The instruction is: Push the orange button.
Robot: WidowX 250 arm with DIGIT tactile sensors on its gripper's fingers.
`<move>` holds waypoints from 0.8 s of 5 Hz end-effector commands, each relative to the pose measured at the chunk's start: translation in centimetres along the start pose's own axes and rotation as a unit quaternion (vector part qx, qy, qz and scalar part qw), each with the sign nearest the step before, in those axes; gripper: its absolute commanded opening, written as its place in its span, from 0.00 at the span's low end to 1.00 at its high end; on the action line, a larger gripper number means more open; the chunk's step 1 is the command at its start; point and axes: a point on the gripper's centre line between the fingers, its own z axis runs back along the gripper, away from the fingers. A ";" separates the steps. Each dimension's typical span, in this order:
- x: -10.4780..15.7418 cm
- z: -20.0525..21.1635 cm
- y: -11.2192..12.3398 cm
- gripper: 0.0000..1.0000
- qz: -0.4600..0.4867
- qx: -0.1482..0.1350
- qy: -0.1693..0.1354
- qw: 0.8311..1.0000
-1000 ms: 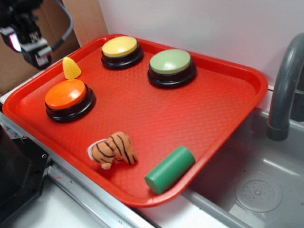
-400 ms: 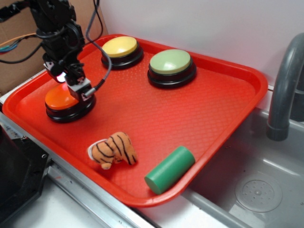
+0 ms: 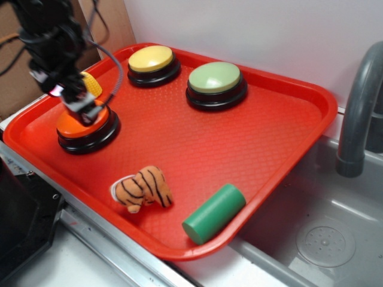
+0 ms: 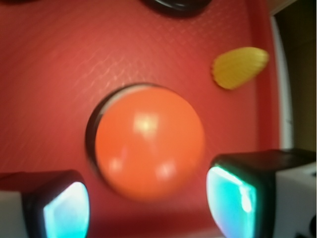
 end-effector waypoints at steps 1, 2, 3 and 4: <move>0.8 5.4 2.7 1.00 0.011 -0.039 -0.024 0.999; 0.8 5.7 2.4 1.00 0.026 -0.057 0.025 0.998; 0.6 6.1 2.8 1.00 0.030 -0.061 0.032 0.997; 0.1 6.9 3.5 1.00 0.057 -0.073 0.024 0.995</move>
